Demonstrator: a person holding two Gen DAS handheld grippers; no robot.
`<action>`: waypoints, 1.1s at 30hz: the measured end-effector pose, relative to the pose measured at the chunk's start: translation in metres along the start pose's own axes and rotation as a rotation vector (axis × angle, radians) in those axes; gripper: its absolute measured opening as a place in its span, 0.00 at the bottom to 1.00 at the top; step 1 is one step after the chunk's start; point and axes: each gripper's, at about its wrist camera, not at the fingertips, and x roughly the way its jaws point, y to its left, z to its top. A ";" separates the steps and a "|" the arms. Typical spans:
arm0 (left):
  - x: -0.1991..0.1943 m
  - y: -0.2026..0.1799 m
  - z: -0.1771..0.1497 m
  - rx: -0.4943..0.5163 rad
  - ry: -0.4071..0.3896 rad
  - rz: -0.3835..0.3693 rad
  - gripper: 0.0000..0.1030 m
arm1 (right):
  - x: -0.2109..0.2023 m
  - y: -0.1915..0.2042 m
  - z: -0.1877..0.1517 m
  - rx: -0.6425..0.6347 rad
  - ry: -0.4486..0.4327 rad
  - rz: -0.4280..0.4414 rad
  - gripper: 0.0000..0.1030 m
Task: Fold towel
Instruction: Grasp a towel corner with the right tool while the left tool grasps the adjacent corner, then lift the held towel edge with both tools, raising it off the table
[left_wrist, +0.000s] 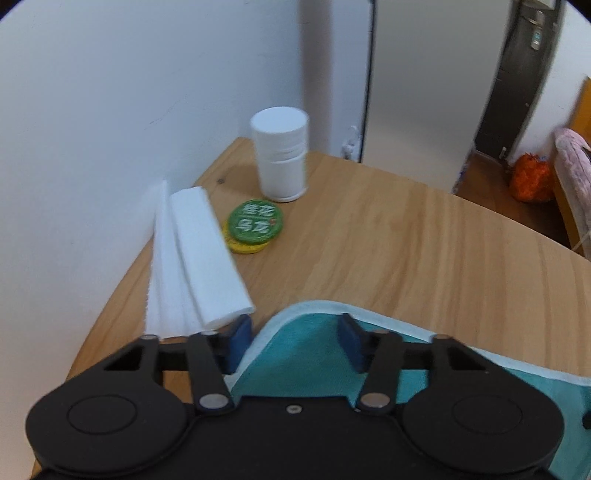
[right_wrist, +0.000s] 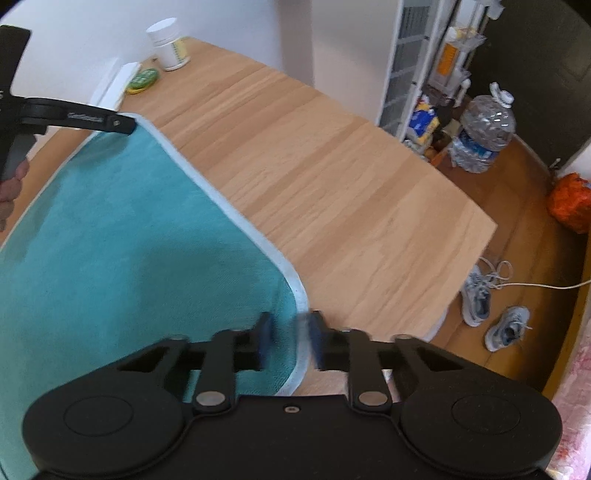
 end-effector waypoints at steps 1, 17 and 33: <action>0.000 -0.002 0.000 0.002 0.001 -0.005 0.31 | -0.001 0.000 0.000 -0.005 -0.002 0.005 0.13; -0.029 -0.003 -0.001 -0.024 -0.034 0.043 0.08 | -0.024 -0.002 -0.002 -0.066 -0.071 0.128 0.08; -0.075 0.022 -0.009 -0.098 -0.084 0.112 0.08 | -0.060 0.023 -0.021 -0.159 -0.140 0.384 0.08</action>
